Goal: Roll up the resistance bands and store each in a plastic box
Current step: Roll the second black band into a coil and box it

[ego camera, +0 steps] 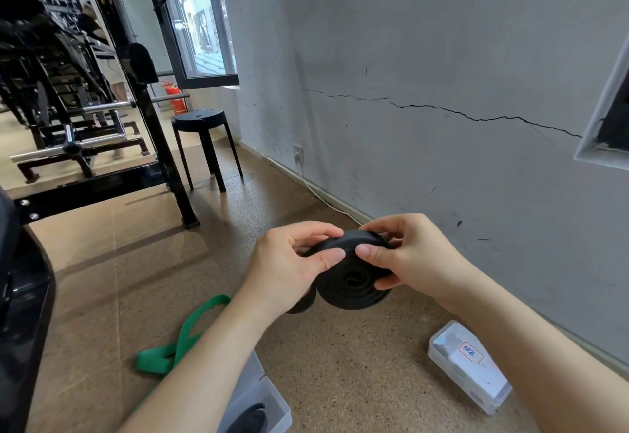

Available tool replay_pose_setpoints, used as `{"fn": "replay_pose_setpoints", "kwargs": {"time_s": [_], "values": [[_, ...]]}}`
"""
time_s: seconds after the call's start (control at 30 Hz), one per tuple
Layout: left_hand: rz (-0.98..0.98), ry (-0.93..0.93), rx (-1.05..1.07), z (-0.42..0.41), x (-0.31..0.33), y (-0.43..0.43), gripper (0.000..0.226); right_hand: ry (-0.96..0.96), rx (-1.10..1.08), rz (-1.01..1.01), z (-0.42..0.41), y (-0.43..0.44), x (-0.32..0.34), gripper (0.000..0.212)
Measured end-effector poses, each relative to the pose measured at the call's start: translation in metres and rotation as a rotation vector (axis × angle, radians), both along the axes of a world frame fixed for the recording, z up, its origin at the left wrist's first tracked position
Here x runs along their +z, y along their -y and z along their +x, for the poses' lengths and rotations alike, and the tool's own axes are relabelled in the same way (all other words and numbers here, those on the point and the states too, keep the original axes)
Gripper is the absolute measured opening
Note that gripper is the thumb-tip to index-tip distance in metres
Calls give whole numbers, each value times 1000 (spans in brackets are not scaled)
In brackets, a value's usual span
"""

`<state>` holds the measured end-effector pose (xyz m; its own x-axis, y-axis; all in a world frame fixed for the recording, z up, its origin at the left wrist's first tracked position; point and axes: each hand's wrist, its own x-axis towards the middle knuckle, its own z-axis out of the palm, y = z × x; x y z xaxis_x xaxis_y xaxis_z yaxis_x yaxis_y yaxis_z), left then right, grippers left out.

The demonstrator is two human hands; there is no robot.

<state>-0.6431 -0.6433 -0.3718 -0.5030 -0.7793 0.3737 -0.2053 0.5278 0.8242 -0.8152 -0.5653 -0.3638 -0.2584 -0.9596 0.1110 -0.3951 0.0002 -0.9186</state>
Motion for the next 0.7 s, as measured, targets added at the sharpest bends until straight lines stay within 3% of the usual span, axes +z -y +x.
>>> {"fn": "replay_pose_setpoints", "kwargs": {"time_s": [0.17, 0.33, 0.4, 0.57, 0.7], "values": [[76, -62, -30, 1, 2, -2, 34, 225, -42, -20, 0, 0, 0, 17], [103, -100, -25, 1, 6, -3, 37, 330, 8, 15, 1, 0, -1, 10], [78, -45, -23, 3, 5, -2, 37, 252, 67, 62, -1, -2, 0, 11], [-111, 230, -7, 0, -4, -4, 47, -341, 165, 92, 2, -2, 0, 17], [-106, 194, -13, -1, -3, -4, 40, -446, 115, 35, 6, 2, -3, 12]]}}
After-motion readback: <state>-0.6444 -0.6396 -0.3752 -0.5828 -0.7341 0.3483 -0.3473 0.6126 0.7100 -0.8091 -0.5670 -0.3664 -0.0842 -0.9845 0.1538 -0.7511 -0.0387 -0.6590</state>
